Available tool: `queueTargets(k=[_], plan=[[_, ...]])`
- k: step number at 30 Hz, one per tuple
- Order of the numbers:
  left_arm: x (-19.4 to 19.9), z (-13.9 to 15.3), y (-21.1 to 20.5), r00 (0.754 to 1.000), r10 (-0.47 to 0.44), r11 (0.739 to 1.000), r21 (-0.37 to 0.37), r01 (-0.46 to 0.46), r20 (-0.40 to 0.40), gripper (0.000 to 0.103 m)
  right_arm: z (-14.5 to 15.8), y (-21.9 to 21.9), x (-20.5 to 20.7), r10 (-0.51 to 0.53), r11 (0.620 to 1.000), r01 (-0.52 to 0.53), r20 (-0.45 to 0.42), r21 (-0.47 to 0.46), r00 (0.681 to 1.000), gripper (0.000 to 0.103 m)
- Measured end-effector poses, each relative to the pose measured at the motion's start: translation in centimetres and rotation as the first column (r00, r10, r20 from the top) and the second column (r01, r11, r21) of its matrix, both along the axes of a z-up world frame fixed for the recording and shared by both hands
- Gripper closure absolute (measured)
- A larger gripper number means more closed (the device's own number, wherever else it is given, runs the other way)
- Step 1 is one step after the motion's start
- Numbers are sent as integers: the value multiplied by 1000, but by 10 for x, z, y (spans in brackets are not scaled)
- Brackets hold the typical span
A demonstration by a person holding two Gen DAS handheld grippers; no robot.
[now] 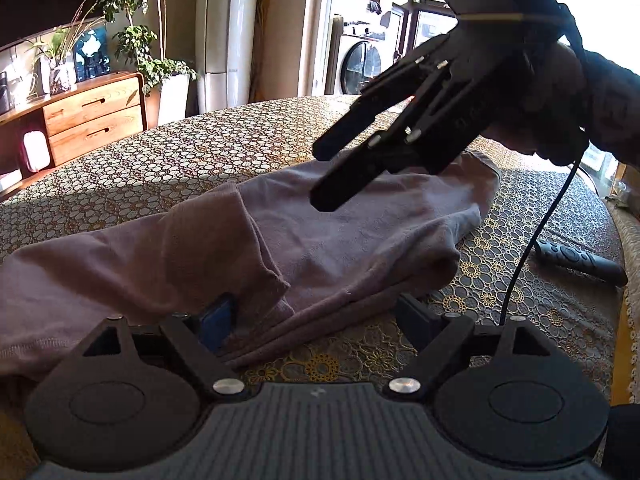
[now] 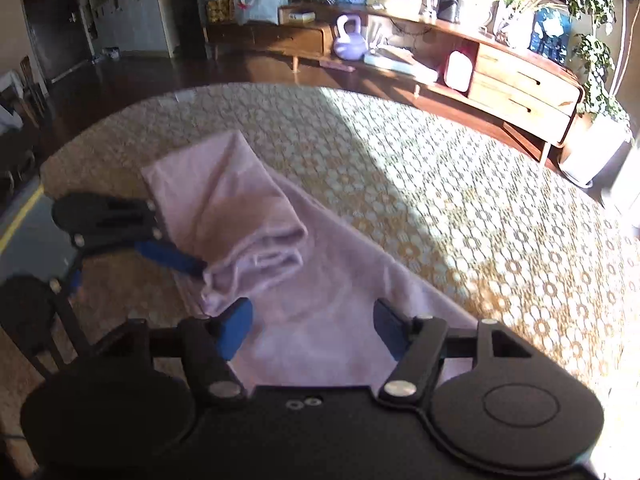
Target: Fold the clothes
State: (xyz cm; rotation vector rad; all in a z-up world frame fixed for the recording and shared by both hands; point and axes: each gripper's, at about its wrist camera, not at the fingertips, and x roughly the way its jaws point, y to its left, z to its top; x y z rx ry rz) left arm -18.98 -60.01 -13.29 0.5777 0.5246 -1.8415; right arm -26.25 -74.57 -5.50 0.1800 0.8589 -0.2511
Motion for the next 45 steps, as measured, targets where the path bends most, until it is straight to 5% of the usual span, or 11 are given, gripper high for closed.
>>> queueTargets(k=[5,10,16,22,25,29,37,40,45], plan=[[-6,15,19,997,-66,998,-7,66,-42,15,8,15,63,135,990,-135,8,-37,991,0],[11,24,47,1000,-27,1000,4,27,-7,15,-20,16,97,202,979,-204,-118,-8,972,0],[73,32,52,987,160,987,33,-160,13,15,-42,19,85,209,977,-212,-133,-13,969,0],[129,54,46,952,306,952,32,-306,-18,15,-22,22,93,231,969,-241,-139,-55,963,0],[140,59,45,946,321,947,39,-320,-39,15,-9,29,92,283,957,-287,-86,-43,955,0],[139,56,45,948,317,948,46,-316,-26,15,-20,37,91,347,936,-352,-147,-9,926,0],[140,43,36,951,299,951,110,-290,-74,15,-39,18,83,280,958,-285,-201,2,939,0],[158,41,24,926,346,932,163,-322,-148,15,-38,17,83,277,960,-282,-198,4,940,0],[194,27,-10,832,477,858,358,-369,-285,15,-41,24,76,280,956,-292,-208,-32,937,0]])
